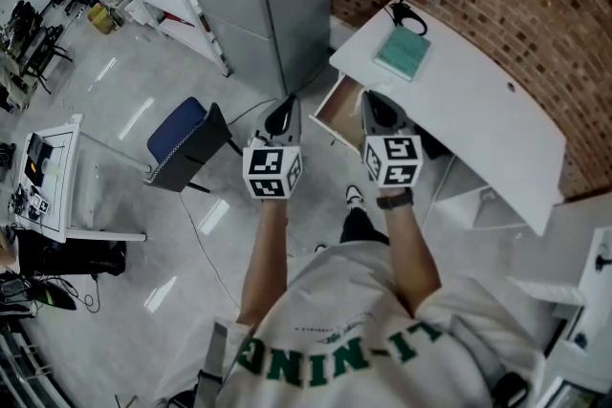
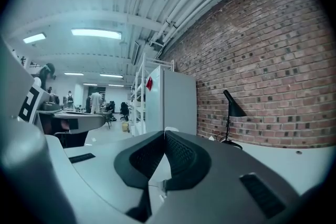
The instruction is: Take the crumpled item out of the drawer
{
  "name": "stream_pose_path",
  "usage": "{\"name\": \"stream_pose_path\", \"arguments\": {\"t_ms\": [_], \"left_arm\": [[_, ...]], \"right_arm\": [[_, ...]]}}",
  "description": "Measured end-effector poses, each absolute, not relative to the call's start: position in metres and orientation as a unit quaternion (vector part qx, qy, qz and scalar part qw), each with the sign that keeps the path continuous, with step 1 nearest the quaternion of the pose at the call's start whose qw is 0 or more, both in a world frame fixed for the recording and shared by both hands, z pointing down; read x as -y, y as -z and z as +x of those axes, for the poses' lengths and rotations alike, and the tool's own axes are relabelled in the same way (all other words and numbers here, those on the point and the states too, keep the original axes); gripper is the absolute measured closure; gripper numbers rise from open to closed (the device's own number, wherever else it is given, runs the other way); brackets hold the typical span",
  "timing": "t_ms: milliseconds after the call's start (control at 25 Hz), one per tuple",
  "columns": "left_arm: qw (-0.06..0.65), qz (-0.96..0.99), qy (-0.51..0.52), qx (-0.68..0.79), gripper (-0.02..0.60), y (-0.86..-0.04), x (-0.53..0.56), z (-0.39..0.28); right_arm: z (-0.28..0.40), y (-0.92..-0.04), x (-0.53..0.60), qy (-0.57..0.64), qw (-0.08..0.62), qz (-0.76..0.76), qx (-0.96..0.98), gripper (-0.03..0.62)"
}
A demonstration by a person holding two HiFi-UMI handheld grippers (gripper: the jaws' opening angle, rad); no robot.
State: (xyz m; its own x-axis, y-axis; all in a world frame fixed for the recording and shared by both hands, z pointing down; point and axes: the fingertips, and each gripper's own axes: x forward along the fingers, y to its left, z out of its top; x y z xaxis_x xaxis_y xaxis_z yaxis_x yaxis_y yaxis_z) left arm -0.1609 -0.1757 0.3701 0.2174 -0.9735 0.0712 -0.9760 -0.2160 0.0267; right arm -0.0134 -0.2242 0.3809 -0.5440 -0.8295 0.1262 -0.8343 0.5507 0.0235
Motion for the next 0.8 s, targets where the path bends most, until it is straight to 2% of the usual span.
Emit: {"name": "stream_pose_path", "arguments": {"t_ms": [800], "left_arm": [[0.049, 0.77, -0.033, 0.635, 0.588, -0.383, 0.235, -0.147]], "right_arm": [[-0.01, -0.382, 0.287, -0.022, 0.063, 0.441, 0.895, 0.588]]}}
